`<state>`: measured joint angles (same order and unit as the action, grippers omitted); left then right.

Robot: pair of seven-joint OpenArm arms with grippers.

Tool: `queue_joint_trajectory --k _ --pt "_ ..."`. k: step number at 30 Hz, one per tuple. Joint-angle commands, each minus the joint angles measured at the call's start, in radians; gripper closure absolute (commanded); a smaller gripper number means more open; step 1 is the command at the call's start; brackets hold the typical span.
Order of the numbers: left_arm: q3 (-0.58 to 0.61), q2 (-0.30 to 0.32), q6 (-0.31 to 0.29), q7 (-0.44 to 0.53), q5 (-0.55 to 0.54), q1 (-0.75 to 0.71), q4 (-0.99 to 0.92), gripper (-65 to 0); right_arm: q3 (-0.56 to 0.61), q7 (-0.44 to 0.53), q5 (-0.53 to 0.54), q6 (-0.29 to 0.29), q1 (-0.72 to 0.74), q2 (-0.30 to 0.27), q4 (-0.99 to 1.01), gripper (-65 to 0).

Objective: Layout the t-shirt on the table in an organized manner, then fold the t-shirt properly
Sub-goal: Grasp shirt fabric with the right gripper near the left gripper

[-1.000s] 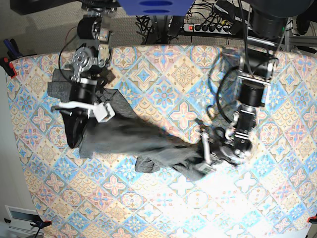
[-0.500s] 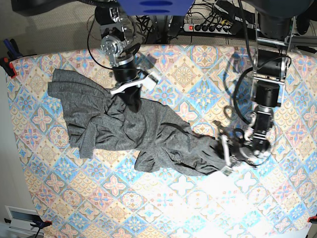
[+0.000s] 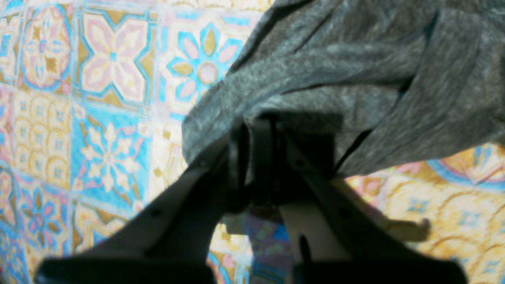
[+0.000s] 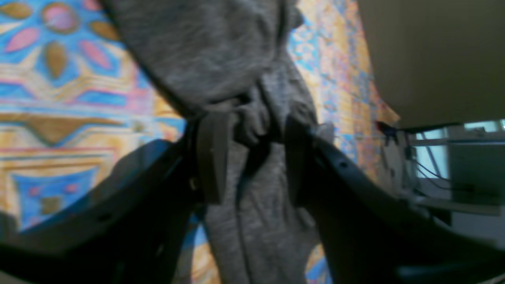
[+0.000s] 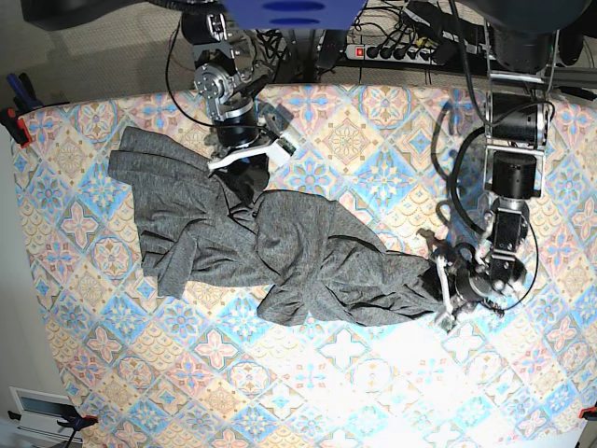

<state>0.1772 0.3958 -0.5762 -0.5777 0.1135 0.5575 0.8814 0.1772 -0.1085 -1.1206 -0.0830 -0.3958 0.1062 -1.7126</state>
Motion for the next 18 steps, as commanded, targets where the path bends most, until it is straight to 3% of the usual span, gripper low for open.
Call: queue_joint_trajectory --k 1,8,18 --pt "-0.005 -0.014 -0.001 0.003 0.010 0.011 0.014 -6.1 0.017 0.016 0.000 0.015 0.005 0.007 -0.004 -21.7" --pt "-0.005 -0.073 -0.001 0.003 0.088 -0.043 0.015 -7.3 0.068 0.016 0.001 0.015 0.010 0.007 0.070 -21.7" --pt "-0.006 -0.073 -0.001 0.003 0.093 -0.055 0.015 -7.2 0.066 0.016 0.001 0.015 0.016 0.005 0.213 -21.7"
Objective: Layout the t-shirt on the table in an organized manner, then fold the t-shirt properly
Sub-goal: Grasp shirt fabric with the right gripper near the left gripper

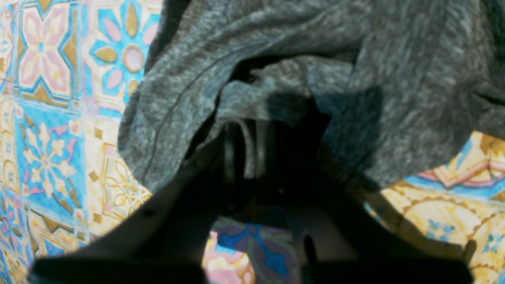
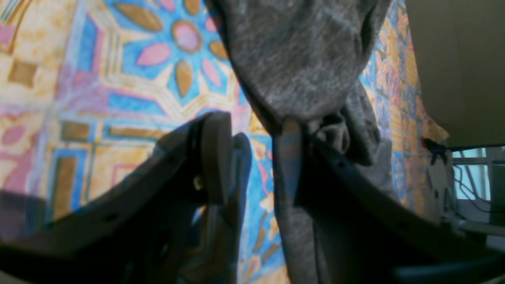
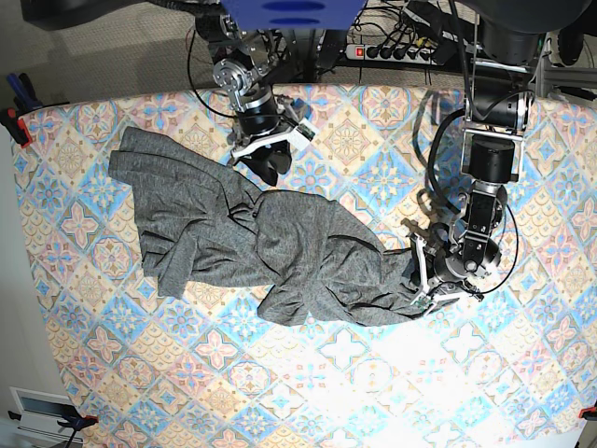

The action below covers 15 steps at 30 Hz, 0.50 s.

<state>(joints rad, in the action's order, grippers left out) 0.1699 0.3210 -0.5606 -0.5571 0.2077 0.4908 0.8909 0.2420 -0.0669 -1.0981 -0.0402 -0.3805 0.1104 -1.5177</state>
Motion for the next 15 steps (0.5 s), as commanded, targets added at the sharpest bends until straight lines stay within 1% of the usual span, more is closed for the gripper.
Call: queue_joint_trajectory --k 1,11,15 --pt "0.001 0.002 -0.017 -0.017 -0.001 0.010 0.006 -7.2 0.001 -0.026 -0.021 -0.028 0.018 0.001 0.018 -21.7" --pt "0.003 -0.004 -0.017 -0.017 -0.009 0.010 0.006 -7.2 0.001 -0.032 -0.029 -0.031 0.200 -0.004 0.024 -21.6" --pt "0.003 -0.023 -0.017 -0.017 -0.001 0.010 0.006 -7.2 0.003 -0.034 -0.030 -0.031 0.219 -0.048 0.026 -21.6"
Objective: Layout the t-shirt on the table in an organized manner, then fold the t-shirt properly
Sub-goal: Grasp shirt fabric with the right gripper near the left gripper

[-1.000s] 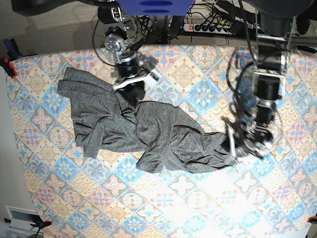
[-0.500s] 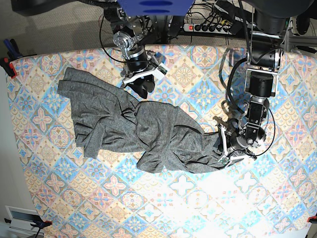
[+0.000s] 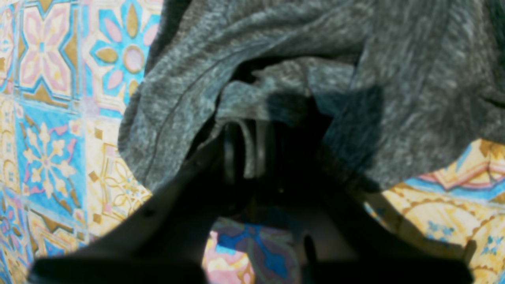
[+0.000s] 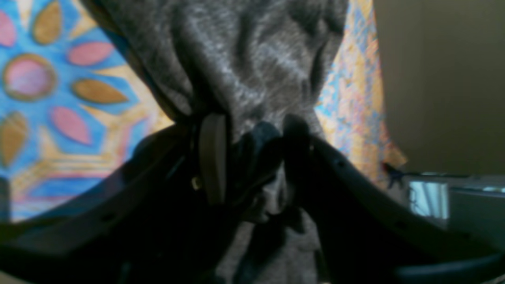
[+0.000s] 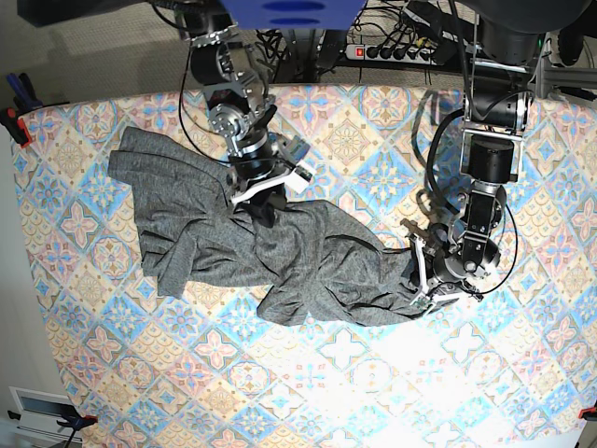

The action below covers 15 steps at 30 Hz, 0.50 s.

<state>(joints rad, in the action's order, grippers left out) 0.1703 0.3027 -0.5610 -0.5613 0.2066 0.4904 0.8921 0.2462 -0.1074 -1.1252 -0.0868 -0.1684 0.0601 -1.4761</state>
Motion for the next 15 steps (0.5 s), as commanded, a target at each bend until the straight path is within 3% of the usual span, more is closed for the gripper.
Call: queue_joint_trajectory --k 1,6,11,15 --pt "0.002 -0.004 -0.017 -0.013 0.000 0.011 0.005 -7.2 -0.002 0.007 -0.003 0.015 0.007 0.001 -0.016 -21.6" --pt "0.002 -0.007 -0.017 -0.013 0.000 0.011 0.005 -7.2 -0.002 0.007 -0.005 0.015 -0.001 0.001 0.009 -19.4" --pt "0.002 -0.012 -0.017 -0.013 0.000 0.011 0.005 -7.2 -0.009 0.007 -0.146 0.015 -0.001 0.002 -0.019 0.0" --pt "0.002 -0.012 -0.017 -0.013 0.000 0.011 0.003 -7.2 -0.006 -0.025 -0.252 0.017 -0.001 0.011 -0.105 0.0"
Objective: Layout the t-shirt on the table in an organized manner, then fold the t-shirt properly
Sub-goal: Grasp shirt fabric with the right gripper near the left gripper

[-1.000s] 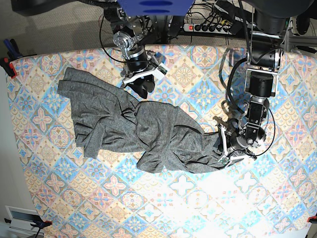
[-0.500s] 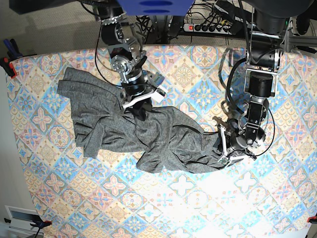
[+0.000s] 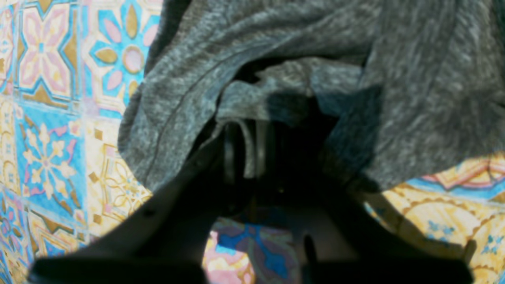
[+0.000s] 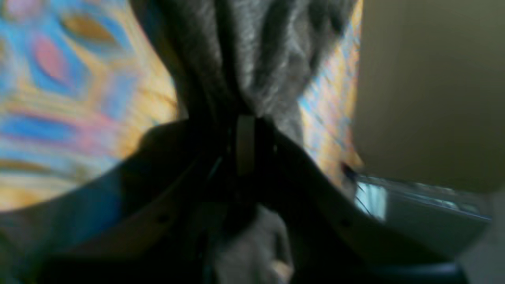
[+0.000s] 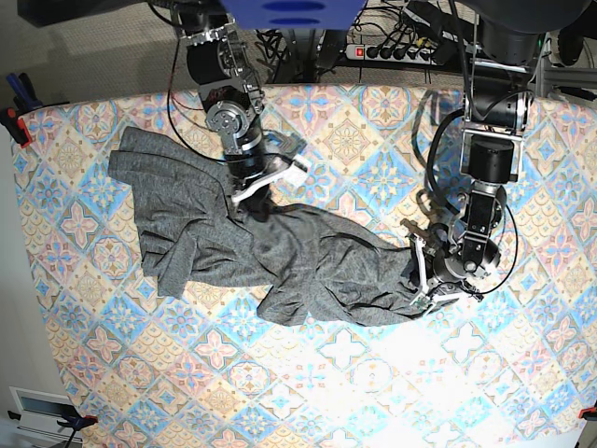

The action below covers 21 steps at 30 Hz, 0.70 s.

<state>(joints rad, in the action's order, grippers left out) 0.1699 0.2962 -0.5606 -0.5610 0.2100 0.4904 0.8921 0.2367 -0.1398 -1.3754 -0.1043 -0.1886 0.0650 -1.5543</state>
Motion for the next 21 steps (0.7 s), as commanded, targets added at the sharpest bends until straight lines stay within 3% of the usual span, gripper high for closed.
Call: queue_joint_trajectory --k 1,8,17,21 --pt "0.003 -0.005 -0.017 -0.012 -0.005 0.011 0.000 -7.2 0.006 0.001 -0.009 0.035 0.019 0.008 -0.061 0.0" --pt "0.003 -0.005 -0.017 -0.012 -0.004 0.011 0.000 -7.2 0.008 -0.037 -0.108 0.035 0.019 0.009 -0.228 0.0" --pt "0.004 -0.007 -0.017 -0.012 -0.005 0.001 -0.001 -7.2 0.013 -0.033 -0.108 0.035 0.022 0.016 -0.334 0.0" --pt "0.007 -0.007 -0.017 -0.012 -0.004 -0.008 -0.001 -7.2 0.099 -0.036 -0.108 0.035 0.030 0.008 -0.354 0.0"
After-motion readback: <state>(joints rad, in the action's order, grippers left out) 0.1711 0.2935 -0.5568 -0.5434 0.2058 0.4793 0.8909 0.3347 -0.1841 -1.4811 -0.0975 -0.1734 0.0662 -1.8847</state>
